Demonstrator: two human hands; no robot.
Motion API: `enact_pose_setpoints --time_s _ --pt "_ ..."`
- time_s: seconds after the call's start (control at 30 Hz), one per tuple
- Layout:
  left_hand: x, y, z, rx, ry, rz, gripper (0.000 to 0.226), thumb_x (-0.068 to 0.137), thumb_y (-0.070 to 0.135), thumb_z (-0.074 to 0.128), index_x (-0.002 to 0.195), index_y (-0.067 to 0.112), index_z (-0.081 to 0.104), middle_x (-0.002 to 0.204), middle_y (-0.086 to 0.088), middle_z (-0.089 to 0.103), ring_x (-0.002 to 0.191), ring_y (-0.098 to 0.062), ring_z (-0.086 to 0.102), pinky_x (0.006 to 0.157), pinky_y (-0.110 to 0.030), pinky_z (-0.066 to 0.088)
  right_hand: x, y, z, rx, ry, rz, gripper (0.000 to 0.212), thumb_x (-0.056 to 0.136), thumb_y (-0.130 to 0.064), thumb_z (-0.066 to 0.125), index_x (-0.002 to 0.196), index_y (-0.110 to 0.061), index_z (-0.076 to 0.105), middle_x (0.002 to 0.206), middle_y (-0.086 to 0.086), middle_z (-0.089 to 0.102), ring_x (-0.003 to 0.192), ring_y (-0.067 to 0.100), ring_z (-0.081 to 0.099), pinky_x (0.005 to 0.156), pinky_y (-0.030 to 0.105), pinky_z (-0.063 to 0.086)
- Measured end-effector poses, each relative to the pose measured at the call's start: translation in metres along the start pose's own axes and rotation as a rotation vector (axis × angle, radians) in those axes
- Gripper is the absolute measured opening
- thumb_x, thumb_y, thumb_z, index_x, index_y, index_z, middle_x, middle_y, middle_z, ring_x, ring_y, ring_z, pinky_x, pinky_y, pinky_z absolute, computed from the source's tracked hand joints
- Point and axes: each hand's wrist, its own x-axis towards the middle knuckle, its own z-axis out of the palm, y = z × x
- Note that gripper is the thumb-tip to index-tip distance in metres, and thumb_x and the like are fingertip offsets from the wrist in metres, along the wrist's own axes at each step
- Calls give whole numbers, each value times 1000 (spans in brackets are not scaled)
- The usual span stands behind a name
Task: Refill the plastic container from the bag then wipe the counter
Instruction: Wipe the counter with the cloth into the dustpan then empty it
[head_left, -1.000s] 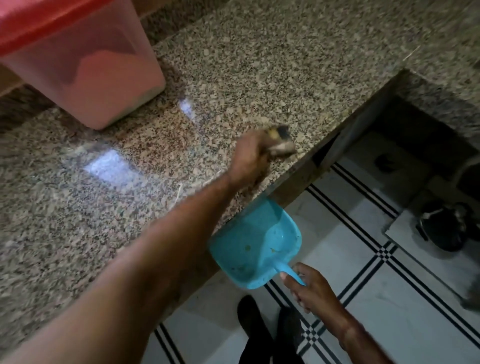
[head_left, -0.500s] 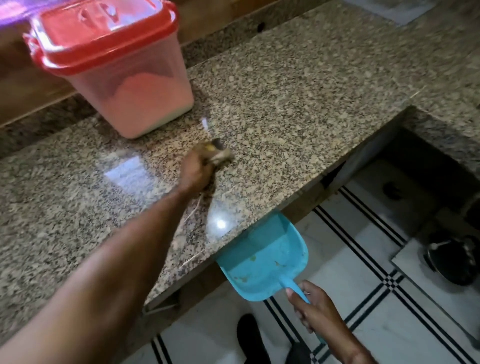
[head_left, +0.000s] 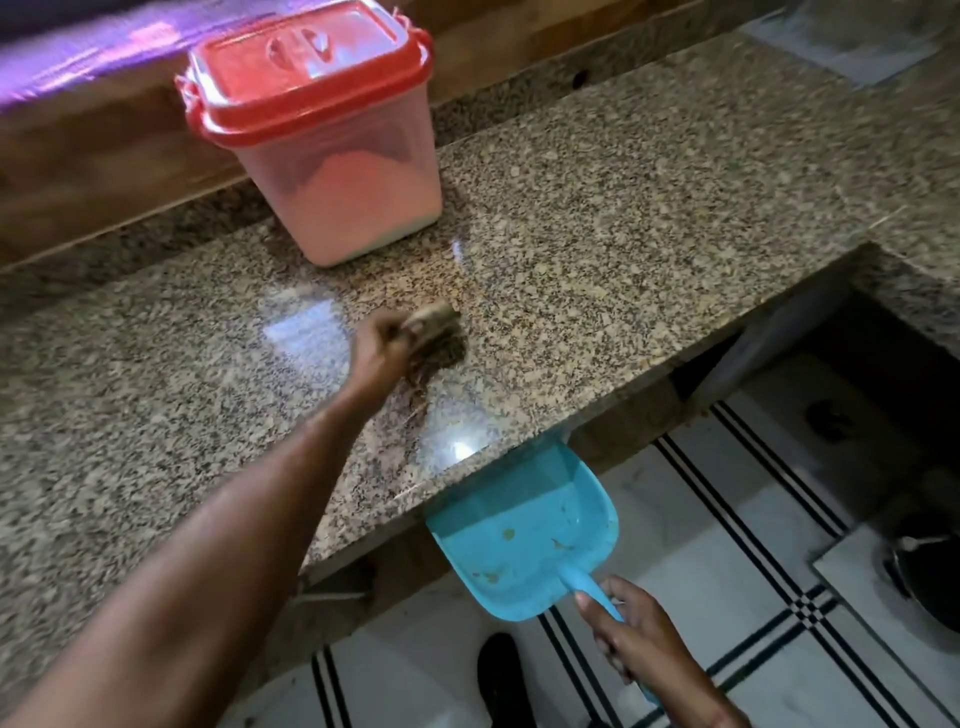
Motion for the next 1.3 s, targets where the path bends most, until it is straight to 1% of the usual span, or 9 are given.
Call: enact_pose_setpoints --time_s 0.13,0.3,0.4,0.53,0.67,0.83,0.97,1.1,1.3 --pt "14 -24 -10 259 187 -79 16 96 22 70 111 17 72 105 3 66 96 -14 63 79 -25 49 5 7 0 -37 -9 4 52 93 -53 69 100 -4 54 64 3 51 52 15 38 47 25 32" --pt "-33 -34 30 256 -26 3 13 96 31 67 101 21 73 105 9 65 96 -12 65 71 -17 54 8 7 3 -40 -36 30 43 94 -51 69 98 -9 58 66 2 50 52 13 38 47 26 33" --pt "-67 -33 38 224 -152 25 5 94 32 69 90 30 71 98 -3 71 82 -27 70 62 -40 61 3 3 8 -34 -54 50 46 96 -48 68 103 -4 57 66 3 48 51 13 37 47 26 32" --pt "-59 -43 -17 29 -16 -138 21 96 36 67 109 20 75 115 -6 74 89 -16 70 60 -21 54 -4 -2 8 -67 -77 5 39 97 -46 67 101 -7 61 67 2 50 50 10 42 48 26 34" --pt "-59 -79 -71 279 245 -229 28 98 28 67 124 20 72 113 -6 74 78 -12 64 54 -20 49 -10 -2 9 -33 -75 -10 36 99 -42 65 107 -6 63 69 2 48 51 7 43 50 25 36" --pt "-90 -64 6 291 254 -138 29 94 56 64 109 34 76 99 10 72 74 -6 64 50 -17 49 -16 4 19 -57 -110 2 43 98 -47 65 107 -6 61 68 1 50 54 9 43 51 25 37" --pt "-103 -56 64 244 134 -146 29 92 53 67 111 33 77 101 13 74 81 -10 67 59 -26 52 -23 7 24 -71 -114 9 48 97 -46 67 103 0 55 66 2 52 52 11 43 50 28 35" --pt "-93 -47 34 -83 167 -230 32 92 46 71 114 22 75 106 -3 76 67 -13 67 44 -22 48 -26 2 19 -73 -126 -1 47 96 -46 68 101 -1 55 67 1 52 54 12 44 50 27 35" --pt "-72 -49 14 198 213 -135 32 90 49 73 115 30 78 104 9 75 80 -10 68 57 -24 52 -30 3 7 -21 -105 -36 32 98 -45 66 92 -15 56 67 1 51 52 8 43 50 24 37"
